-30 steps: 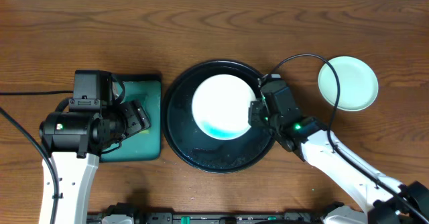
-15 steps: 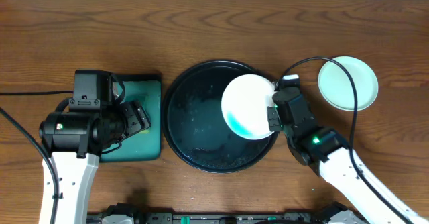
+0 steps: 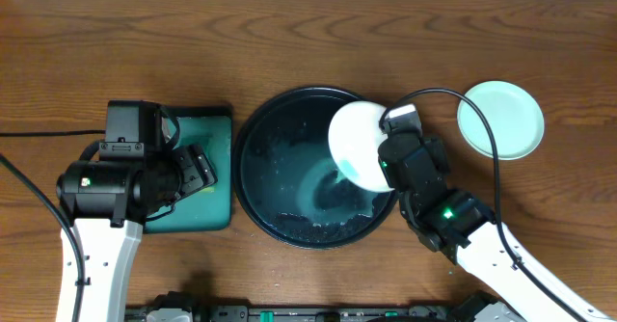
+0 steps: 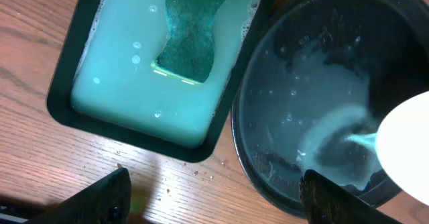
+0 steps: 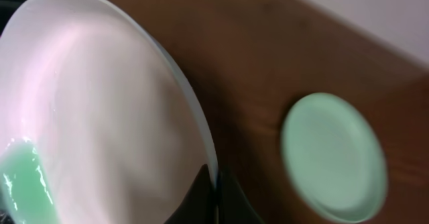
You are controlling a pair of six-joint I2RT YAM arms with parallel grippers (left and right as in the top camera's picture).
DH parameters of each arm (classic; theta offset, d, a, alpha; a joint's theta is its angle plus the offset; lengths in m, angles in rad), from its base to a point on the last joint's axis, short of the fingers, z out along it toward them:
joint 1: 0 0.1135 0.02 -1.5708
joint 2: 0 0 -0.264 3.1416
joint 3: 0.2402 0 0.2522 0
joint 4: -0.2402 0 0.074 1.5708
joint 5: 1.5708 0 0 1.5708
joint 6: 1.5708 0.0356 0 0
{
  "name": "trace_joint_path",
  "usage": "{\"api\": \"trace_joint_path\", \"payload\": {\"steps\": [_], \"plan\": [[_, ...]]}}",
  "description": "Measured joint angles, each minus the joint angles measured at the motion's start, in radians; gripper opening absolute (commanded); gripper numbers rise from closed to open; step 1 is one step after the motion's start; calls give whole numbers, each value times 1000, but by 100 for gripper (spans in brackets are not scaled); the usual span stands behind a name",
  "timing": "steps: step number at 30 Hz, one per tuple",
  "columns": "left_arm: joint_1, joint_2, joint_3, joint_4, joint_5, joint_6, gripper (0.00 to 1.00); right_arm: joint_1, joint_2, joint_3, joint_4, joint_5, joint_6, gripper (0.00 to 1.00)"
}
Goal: Clean dirty plates on tray and stack at the side
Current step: 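Lift the white plate with the right gripper and tilt it to drain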
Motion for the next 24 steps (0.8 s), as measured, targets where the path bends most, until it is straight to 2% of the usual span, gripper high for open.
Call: {"api": "trace_joint_path", "payload": {"steps": [6, 13, 20, 24], "plan": [[0, 0, 0, 0, 0, 0, 81, 45, 0, 7, 182, 167, -218, 1], [0, 0, 0, 0, 0, 0, 81, 142, 0, 11, 345, 337, -600, 1], [0, 0, 0, 1, 0, 0, 80, 235, 0, 11, 418, 463, -843, 1], [0, 0, 0, 3, 0, 0, 81, 293, 12, 11, 472, 524, -937, 1]]}}
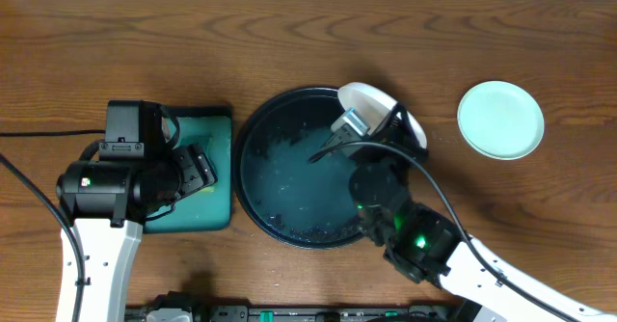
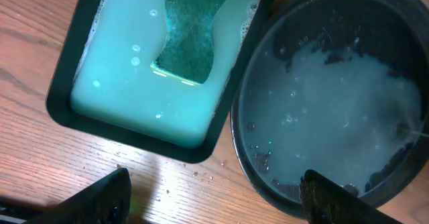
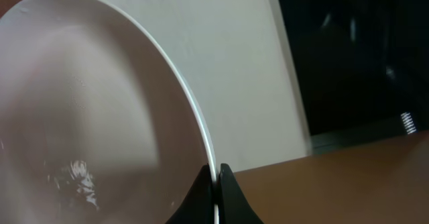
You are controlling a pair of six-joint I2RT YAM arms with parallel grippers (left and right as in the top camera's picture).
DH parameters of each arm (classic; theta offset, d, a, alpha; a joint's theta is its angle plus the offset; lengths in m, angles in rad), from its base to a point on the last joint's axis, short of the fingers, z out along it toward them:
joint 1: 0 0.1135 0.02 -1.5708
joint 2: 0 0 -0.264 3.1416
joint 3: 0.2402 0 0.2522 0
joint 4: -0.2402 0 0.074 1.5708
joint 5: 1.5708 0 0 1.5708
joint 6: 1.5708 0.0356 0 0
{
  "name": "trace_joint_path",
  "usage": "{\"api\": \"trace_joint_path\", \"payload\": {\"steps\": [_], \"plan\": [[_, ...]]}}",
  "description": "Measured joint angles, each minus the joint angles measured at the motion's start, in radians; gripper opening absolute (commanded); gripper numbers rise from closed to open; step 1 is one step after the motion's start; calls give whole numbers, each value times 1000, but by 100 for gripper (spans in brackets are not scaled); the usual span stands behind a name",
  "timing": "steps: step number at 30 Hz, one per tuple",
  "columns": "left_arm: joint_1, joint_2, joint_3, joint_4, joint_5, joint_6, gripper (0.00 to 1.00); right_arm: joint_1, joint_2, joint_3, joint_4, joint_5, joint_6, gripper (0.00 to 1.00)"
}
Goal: Clean dirty plates on tray and stack at the side
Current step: 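Lift the white plate with the right gripper and tilt it to drain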
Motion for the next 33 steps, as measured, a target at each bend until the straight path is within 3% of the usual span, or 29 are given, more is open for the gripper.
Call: {"api": "trace_joint_path", "payload": {"steps": [13, 18, 33], "plan": [[0, 0, 0, 0, 0, 0, 81, 94, 113, 0, 42, 65, -95, 1], [0, 0, 0, 1, 0, 0, 81, 54, 176, 0, 97, 105, -74, 1], [0, 1, 0, 6, 0, 4, 81, 126, 177, 17, 243, 165, 100, 1]]}}
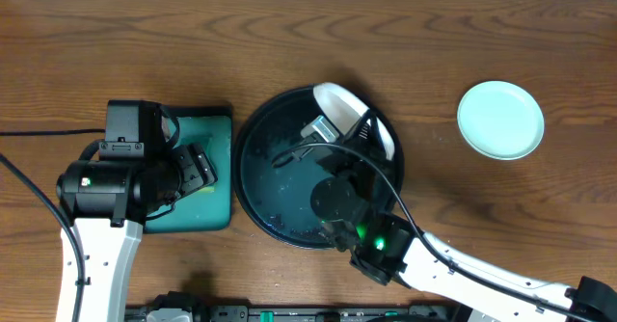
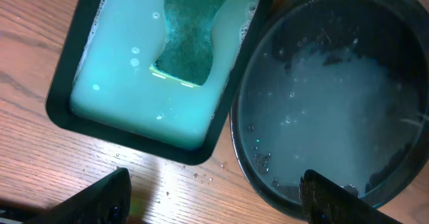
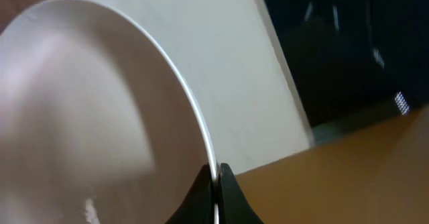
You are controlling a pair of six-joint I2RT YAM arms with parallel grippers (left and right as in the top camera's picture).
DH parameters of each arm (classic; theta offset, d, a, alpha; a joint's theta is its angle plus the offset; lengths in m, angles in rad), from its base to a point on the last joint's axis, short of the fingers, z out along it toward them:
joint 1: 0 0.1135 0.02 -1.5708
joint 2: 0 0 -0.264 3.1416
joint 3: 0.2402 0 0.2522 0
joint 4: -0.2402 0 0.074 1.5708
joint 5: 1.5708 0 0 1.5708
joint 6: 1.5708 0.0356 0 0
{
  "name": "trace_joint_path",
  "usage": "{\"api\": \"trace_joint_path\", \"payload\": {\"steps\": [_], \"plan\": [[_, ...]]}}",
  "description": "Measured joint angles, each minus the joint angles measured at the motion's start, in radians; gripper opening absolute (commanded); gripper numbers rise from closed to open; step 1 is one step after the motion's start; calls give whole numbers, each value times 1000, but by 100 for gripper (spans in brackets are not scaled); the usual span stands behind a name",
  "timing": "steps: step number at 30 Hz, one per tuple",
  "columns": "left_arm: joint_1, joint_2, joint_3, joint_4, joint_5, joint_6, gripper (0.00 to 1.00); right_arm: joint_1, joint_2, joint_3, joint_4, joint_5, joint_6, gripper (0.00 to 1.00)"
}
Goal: Clean dirty plates on tray and stack at the side
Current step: 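Lift the white plate with the right gripper and tilt it to drain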
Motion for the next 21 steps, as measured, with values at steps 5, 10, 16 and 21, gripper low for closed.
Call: {"api": "trace_joint_path", "payload": {"steps": [5, 10, 16, 21], "plan": [[0, 0, 0, -2, 0, 0, 81, -10, -9, 15, -204, -82, 183, 1], [0, 0, 0, -5, 0, 0, 81, -65, -6, 18, -462, -260, 320, 1], [0, 0, 0, -4, 0, 0, 81, -149, -6, 20, -590, -566, 666, 1], [0, 0, 0, -5, 0, 0, 81, -216, -6, 20, -601, -669, 812, 1]]}}
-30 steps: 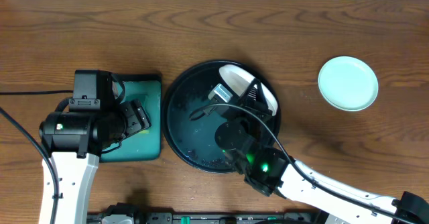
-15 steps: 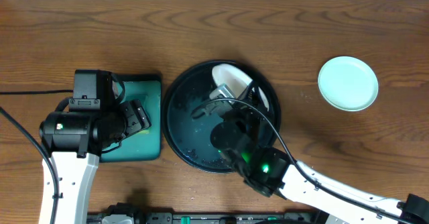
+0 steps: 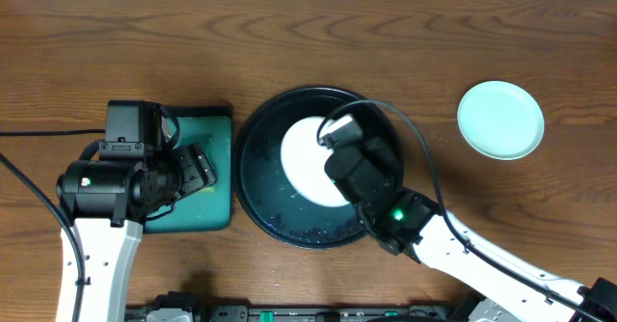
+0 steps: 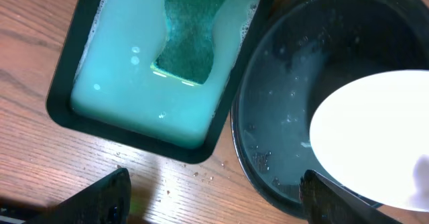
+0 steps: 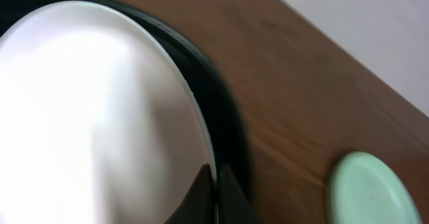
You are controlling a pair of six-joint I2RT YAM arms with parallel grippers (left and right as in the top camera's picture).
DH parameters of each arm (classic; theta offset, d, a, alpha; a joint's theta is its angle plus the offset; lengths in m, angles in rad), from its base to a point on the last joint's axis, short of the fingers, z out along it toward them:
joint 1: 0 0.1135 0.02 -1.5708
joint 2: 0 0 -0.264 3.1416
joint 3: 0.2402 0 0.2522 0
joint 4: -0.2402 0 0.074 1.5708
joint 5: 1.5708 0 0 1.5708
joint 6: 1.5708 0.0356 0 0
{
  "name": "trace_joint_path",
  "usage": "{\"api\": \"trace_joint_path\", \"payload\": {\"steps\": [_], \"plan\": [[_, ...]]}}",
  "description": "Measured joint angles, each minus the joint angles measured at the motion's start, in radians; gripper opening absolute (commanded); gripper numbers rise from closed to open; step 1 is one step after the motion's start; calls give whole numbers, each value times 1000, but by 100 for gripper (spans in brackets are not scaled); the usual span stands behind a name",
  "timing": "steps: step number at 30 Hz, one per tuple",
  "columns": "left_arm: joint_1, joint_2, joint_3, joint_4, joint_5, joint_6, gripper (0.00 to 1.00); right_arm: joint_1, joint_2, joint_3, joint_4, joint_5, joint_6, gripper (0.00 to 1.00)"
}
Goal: Clean dirty plates on tray and stack at the side
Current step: 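Lift the white plate with the right gripper and tilt it to drain, then carry the white plate right and place it on the mint-green stack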
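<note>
A white plate (image 3: 310, 161) is held over the round dark tray (image 3: 255, 139), with my right gripper (image 5: 216, 184) shut on its rim. The plate (image 5: 100, 117) fills the right wrist view, and its edge (image 4: 375, 143) shows in the left wrist view over the tray's cloudy water (image 4: 281, 117). A pale green plate (image 3: 499, 120) lies on the table at the right. My left gripper (image 4: 214, 197) hangs open above the table, in front of the rectangular basin (image 4: 80, 110) of soapy water with a green sponge (image 4: 191, 33) in it.
Dark crumbs lie in the near part of the round tray (image 3: 308, 228). A few crumbs dot the wood (image 4: 201, 174) between basin and tray. A black cable (image 3: 39, 129) runs off to the left.
My right gripper has turned the white plate from standing on edge at the tray's far side to lying nearly flat, face up, over the tray's middle. The left arm is unmoved.
First the right gripper held the plate tilted over the tray's right side with water running off it. Then the plate stood on edge at the tray's far rim, twice, as the arm swung left. Now it is flat over the tray. The left gripper stayed open throughout.
</note>
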Motion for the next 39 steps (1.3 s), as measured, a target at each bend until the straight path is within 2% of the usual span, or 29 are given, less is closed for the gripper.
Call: {"api": "trace_joint_path", "payload": {"steps": [6, 9, 12, 15, 20, 25, 30, 39], "plan": [[0, 0, 0, 6, 0, 0, 80, -29, 0, 0, 98, 386, -56, 1], [0, 0, 0, 13, 0, 0, 81, -28, 0, 0, 98, 426, -61, 1], [0, 0, 0, 12, 0, 0, 81, -29, 0, 1, 39, 297, 13, 1], [0, 0, 0, 12, 0, 0, 81, -57, 2, 1, 0, 42, 196, 1], [0, 0, 0, 13, 0, 0, 81, -174, 28, 1, 69, -324, 454, 2], [0, 0, 0, 13, 0, 0, 81, -332, 33, 1, 122, -591, 624, 1], [0, 0, 0, 13, 0, 0, 81, -577, 33, 1, 98, -742, 757, 1], [0, 0, 0, 13, 0, 0, 81, -975, 33, 1, -50, -805, 818, 1]]}}
